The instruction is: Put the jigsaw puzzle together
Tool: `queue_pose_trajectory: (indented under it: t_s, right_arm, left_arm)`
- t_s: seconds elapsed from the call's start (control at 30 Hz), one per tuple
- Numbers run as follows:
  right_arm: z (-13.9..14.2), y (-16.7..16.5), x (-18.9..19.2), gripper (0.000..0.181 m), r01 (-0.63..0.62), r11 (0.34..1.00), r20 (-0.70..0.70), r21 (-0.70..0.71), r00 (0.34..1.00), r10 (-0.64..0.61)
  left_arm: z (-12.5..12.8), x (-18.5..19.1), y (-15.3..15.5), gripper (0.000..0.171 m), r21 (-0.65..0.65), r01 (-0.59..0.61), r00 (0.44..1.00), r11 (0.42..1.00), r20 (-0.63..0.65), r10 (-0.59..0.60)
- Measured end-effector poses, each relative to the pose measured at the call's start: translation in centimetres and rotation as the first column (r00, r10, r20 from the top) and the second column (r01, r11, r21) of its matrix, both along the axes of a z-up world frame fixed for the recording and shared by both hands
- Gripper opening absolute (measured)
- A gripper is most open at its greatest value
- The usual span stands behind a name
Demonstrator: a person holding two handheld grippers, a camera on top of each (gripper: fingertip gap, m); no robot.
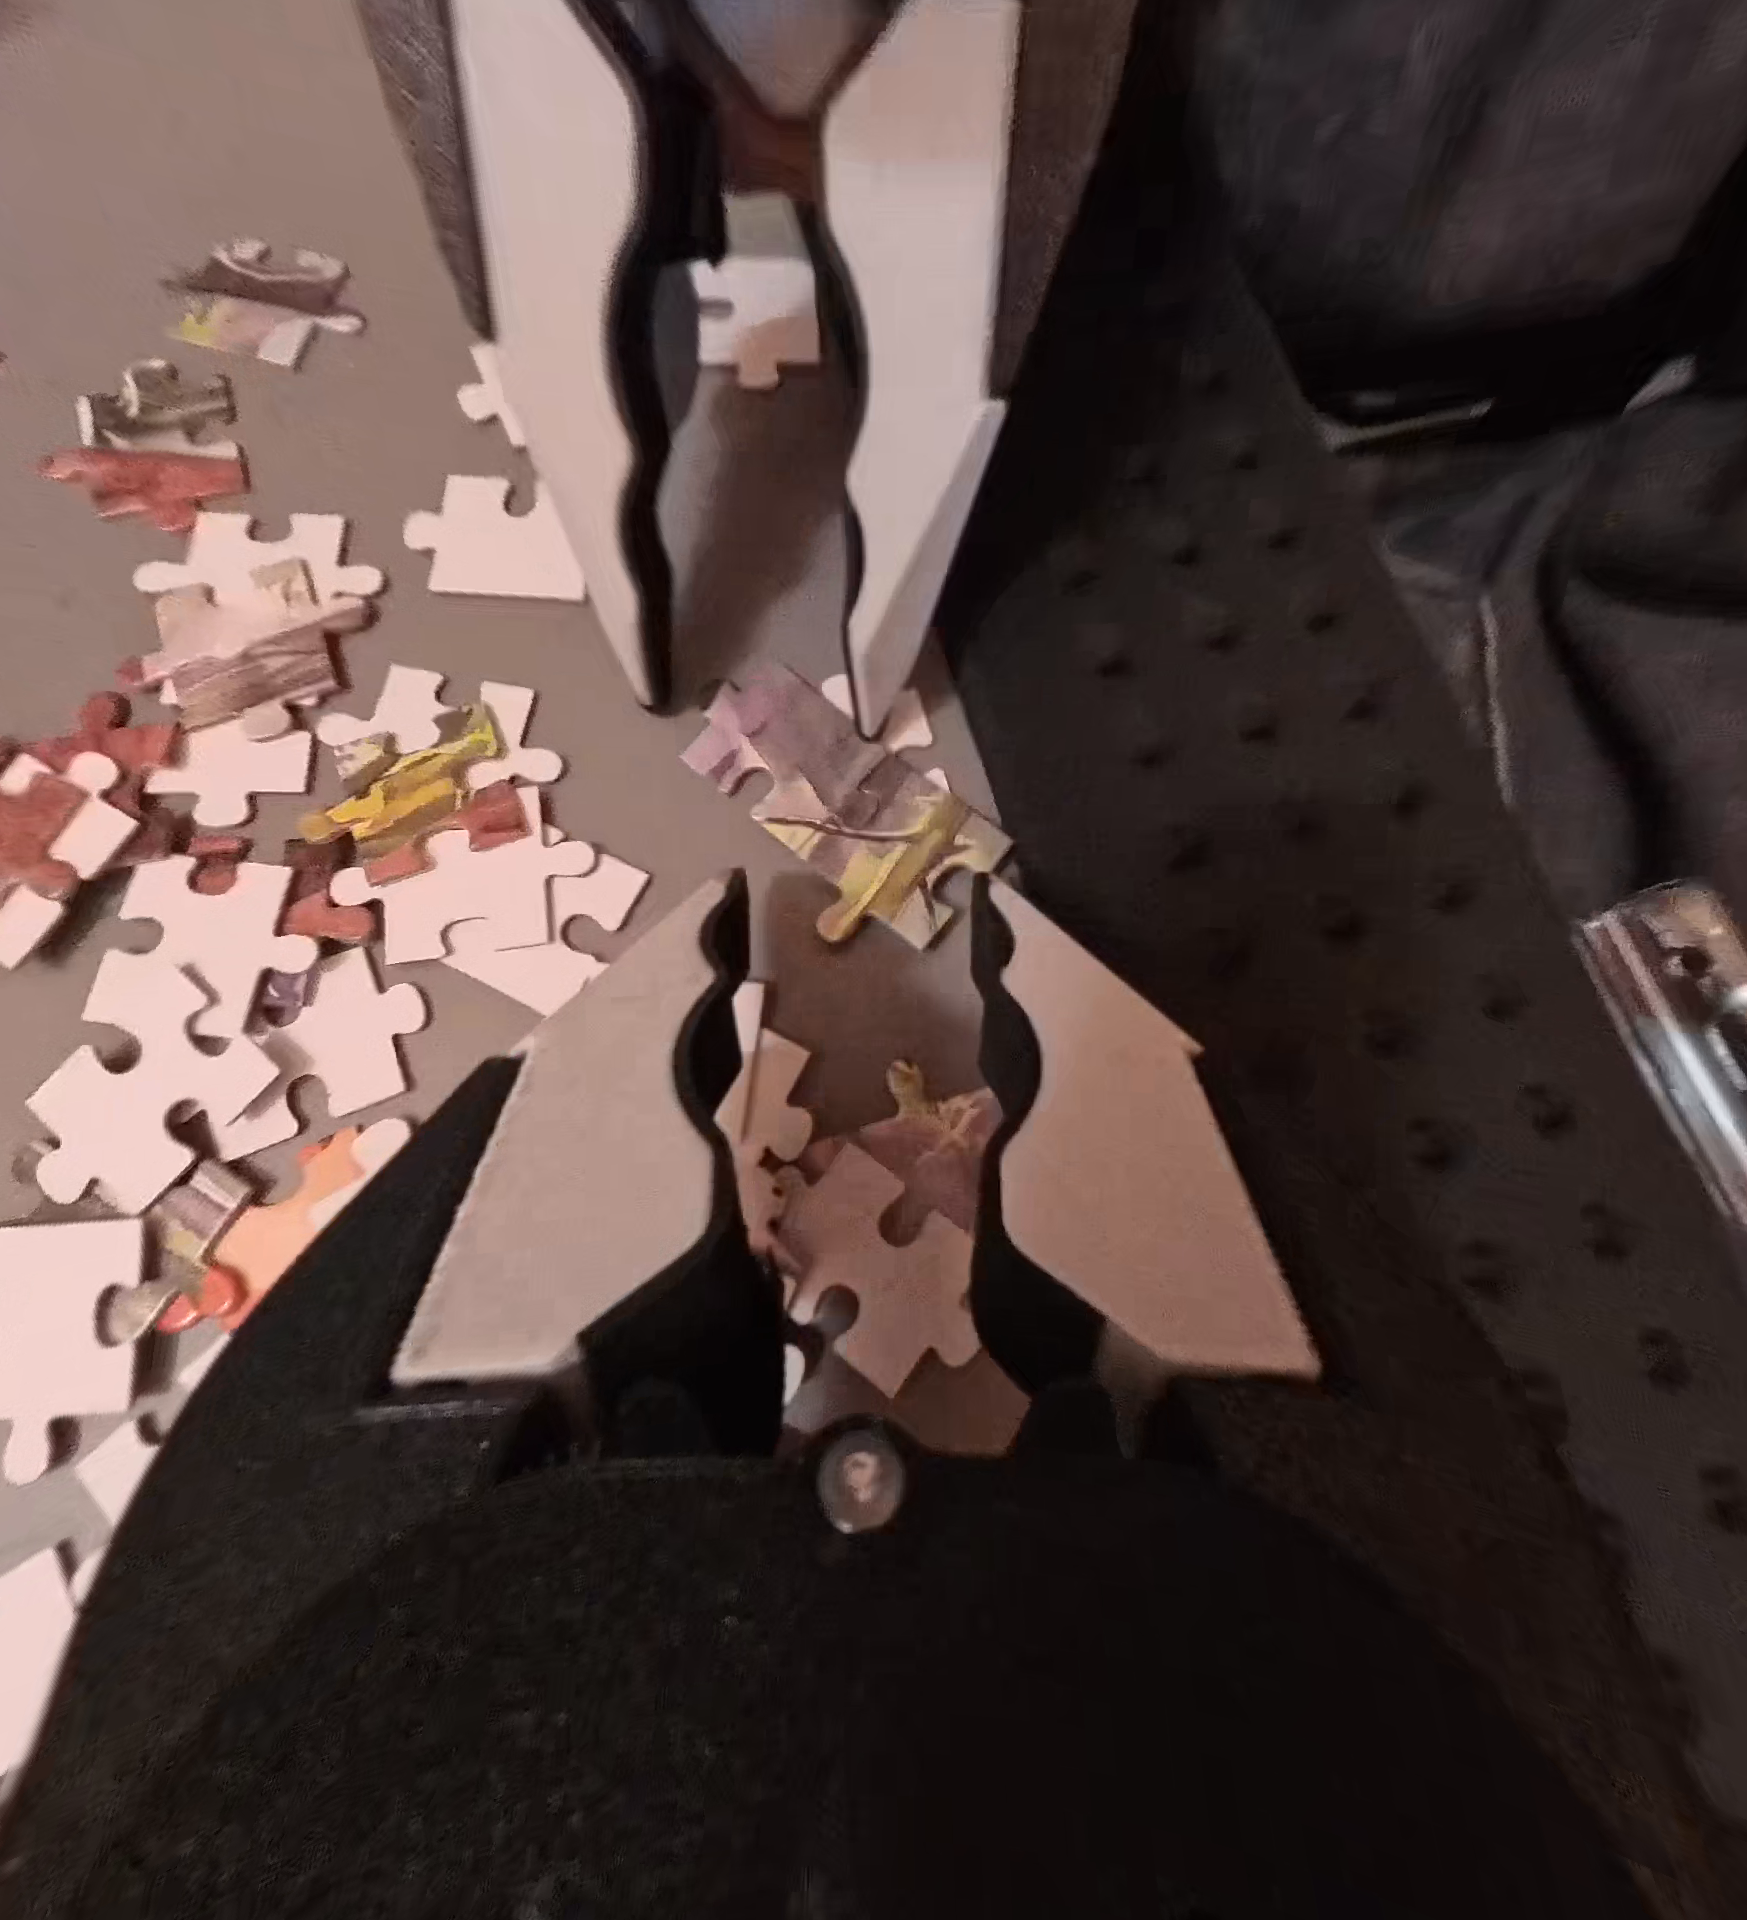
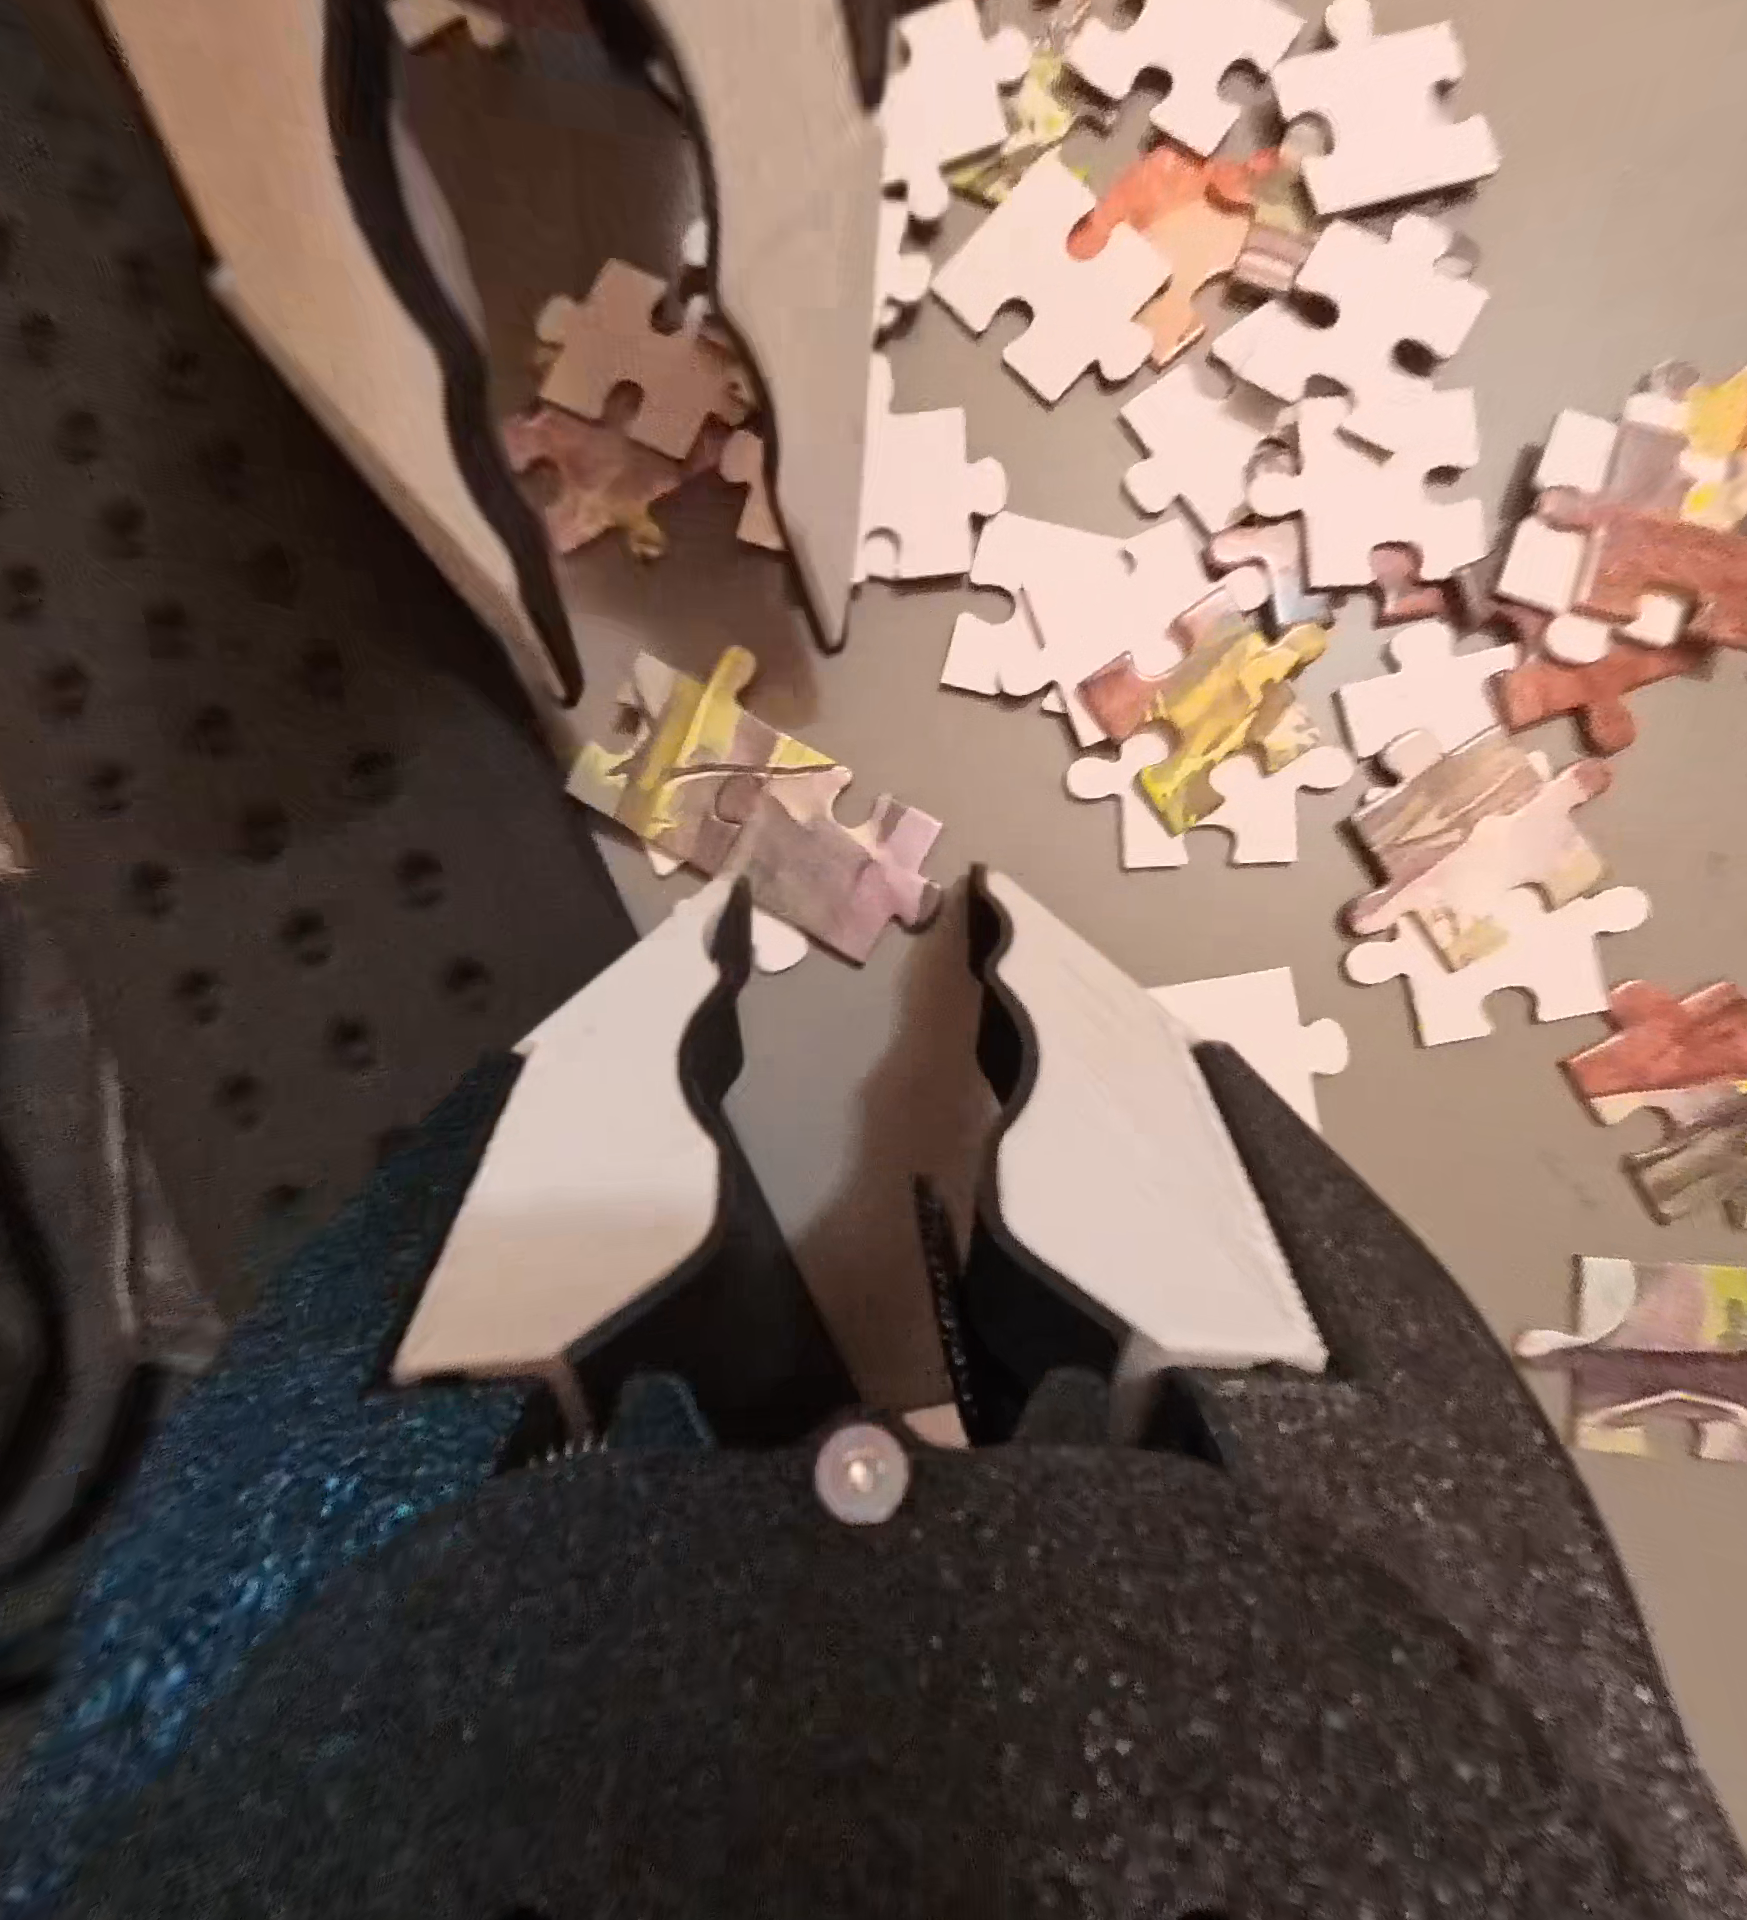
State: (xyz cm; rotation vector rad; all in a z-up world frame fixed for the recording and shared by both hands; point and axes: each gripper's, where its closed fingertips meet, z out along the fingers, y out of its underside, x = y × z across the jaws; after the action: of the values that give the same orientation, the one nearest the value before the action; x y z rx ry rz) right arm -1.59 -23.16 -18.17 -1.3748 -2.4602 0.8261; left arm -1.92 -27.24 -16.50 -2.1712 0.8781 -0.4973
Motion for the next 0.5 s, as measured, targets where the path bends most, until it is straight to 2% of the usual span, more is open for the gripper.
queue_pose_trajectory:
  t_s: [0.03, 0.07, 0.17, 0.23, 0.3, 0.5]
  right_arm:
    - [-0.1, 0.2, -0.4, 0.048, -0.007, 0.999, -0.028, 0.037, 1.0, 0.008]
    - [0.0, 0.3, -0.9, 0.046, 0.001, 0.999, -0.05, 0.048, 0.999, 0.001]
    - [0.1, 0.8, -1.8, 0.048, 0.028, 0.997, -0.082, 0.07, 0.996, -0.022]
    - [0.1, -0.1, -1.4, 0.034, 0.007, 1.0, -0.063, 0.0, 0.998, -0.007]
    - [0.1, -0.2, -1.4, 0.034, 0.033, 0.997, -0.046, -0.074, 0.998, -0.036]
    - [1.4, -1.3, -1.1, 0.056, 0.03, 0.967, -0.034, -0.253, 0.999, -0.04]
  left_arm:
    - [-0.9, 0.1, 0.0, 0.041, -0.002, 0.011, 0.998, 1.0, -0.06, -0.011]
    - [-1.5, 0.1, 0.0, 0.038, 0.0, 0.02, 0.994, 1.0, -0.106, -0.02]
    - [-1.7, -0.3, 0.4, 0.036, 0.015, 0.003, 0.992, 1.0, -0.127, -0.001]
    - [-1.7, -0.4, 0.4, 0.034, 0.01, -0.001, 0.993, 1.0, -0.119, 0.003]
    - [-1.7, -0.5, 0.4, 0.033, 0.011, 0.0, 0.994, 1.0, -0.114, 0.002]
    - [-1.7, -0.5, 0.3, 0.032, 0.013, -0.001, 0.994, 1.0, -0.105, 0.002]
